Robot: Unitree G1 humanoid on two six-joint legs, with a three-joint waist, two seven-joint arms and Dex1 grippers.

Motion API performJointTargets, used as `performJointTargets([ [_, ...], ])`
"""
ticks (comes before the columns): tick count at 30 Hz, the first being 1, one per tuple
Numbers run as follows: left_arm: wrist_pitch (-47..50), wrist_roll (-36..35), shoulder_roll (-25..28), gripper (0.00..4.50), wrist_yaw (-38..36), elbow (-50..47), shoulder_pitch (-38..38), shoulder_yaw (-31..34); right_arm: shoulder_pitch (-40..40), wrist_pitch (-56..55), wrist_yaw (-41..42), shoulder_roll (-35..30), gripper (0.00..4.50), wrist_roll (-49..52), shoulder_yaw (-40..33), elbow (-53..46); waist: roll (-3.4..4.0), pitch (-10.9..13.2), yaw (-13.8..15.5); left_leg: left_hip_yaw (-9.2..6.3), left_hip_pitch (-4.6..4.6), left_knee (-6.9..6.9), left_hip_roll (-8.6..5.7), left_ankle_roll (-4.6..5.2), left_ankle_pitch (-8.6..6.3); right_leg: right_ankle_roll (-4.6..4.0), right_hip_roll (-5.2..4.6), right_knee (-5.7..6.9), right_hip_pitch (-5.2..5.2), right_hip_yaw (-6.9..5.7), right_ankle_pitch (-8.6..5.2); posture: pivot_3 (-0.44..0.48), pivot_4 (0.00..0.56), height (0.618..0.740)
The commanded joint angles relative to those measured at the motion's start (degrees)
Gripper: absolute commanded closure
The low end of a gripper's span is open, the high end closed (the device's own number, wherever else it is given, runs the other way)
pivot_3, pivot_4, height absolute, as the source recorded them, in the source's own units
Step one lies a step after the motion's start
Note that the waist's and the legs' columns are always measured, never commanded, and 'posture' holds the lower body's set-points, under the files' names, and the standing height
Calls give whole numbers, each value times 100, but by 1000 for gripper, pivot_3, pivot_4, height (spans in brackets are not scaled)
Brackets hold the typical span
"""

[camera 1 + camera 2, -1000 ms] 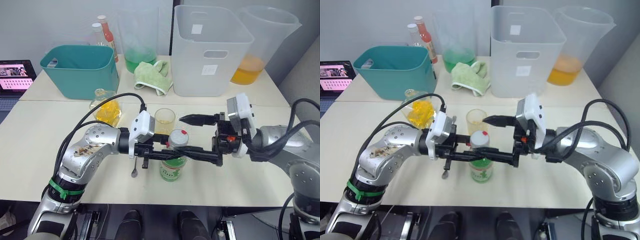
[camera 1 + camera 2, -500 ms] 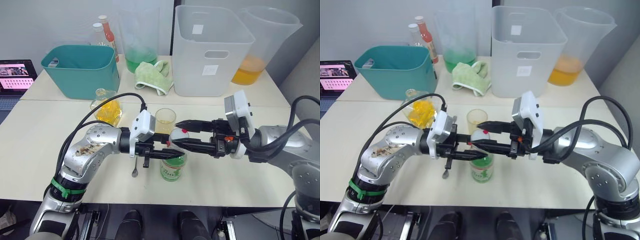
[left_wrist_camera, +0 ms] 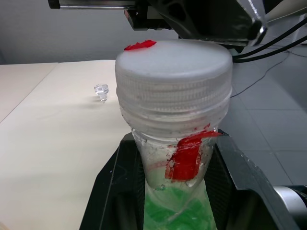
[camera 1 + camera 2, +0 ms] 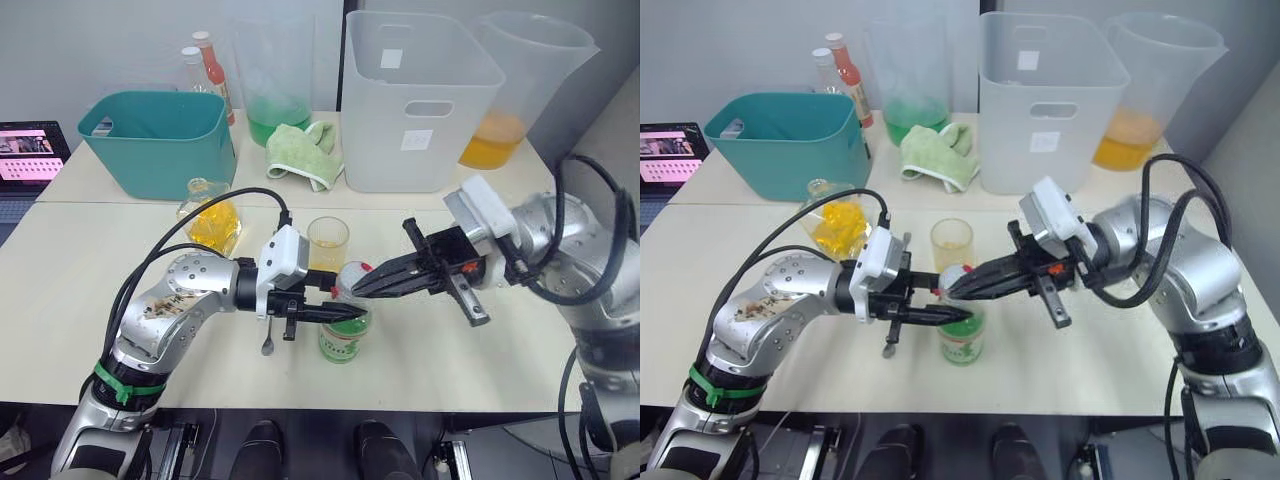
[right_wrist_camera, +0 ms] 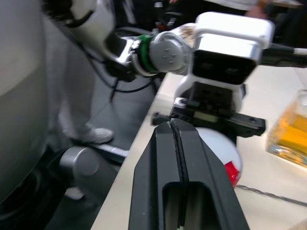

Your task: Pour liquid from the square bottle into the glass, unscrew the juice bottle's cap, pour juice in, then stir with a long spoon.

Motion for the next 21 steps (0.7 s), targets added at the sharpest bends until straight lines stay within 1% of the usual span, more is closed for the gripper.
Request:
performJointTargets([
  [1, -13, 18, 76, 3261, 142, -232, -31, 125, -333, -138, 462, 107, 4471, -287, 148, 495, 0, 0, -10, 0, 0, 0, 0, 0, 0, -5, 0, 0, 0, 0, 3, 0, 150, 740],
  [3, 13, -13, 102, 3261, 197, -303, 37, 149, -597, 218, 419, 176, 4471, -34, -16, 640, 0, 0, -8, 0, 0, 0, 0, 0, 0, -14, 0, 4, -3, 0, 8, 0, 150, 740],
  [5, 16, -36, 113, 3261, 231, -353, 98, 144, -733, 664, 283, 171, 3959, 264, -211, 595, 0, 0, -1, 0, -2, 0, 0, 0, 0, -22, 0, 6, -5, 1, 13, 0, 150, 740],
  [7, 19, -59, 95, 3261, 258, -369, 123, 120, -693, 1068, 93, 81, 3362, 584, -449, 333, 0, 0, 10, -1, -4, -1, -1, 0, 0, -25, -1, 8, -7, 0, 14, 0, 150, 740],
  [8, 15, -70, 81, 3261, 265, -366, 125, 103, -637, 1235, -90, 53, 2927, 708, -586, 187, 0, 0, 12, -3, -7, -2, -1, 0, 0, -25, -1, 7, -8, -2, 14, 0, 150, 740],
  [13, -35, -93, 6, 3261, 244, -291, 94, 21, -149, 1869, -1092, -124, 1328, 1062, -1144, -573, 0, 0, 25, -4, -16, -3, -3, 0, 0, -24, -3, 3, -12, -4, 14, 0, 150, 740],
  [15, -82, -78, -69, 3261, 201, -160, 21, -24, 319, 1995, -1916, -74, 651, 1036, -1350, -1205, 0, 0, 26, -4, -15, -3, -3, 0, 0, -24, -3, 2, -11, -3, 14, 0, 150, 740],
  [17, -107, -65, -112, 3261, 168, -97, -15, -50, 590, 2129, -2515, -21, 19, 1084, -1464, -1590, 0, 0, 24, -4, -15, -3, -3, 0, 0, -23, -2, 2, -11, -4, 13, 0, 150, 740],
  [19, -128, -56, -155, 3261, 128, -47, -46, -77, 831, 2276, -2990, 20, 19, 1188, -1529, -1928, 0, 0, 25, -2, -16, -2, -5, 0, 0, -22, -4, 2, -12, 0, 13, 0, 150, 740],
  [21, -144, -40, -198, 3261, 85, 5, -81, -105, 1058, 2501, -3658, 149, 19, 1325, -1638, -2147, 0, 0, 23, -2, -16, -1, -5, 0, 0, -21, -4, 1, -11, 0, 13, 0, 150, 740],
])
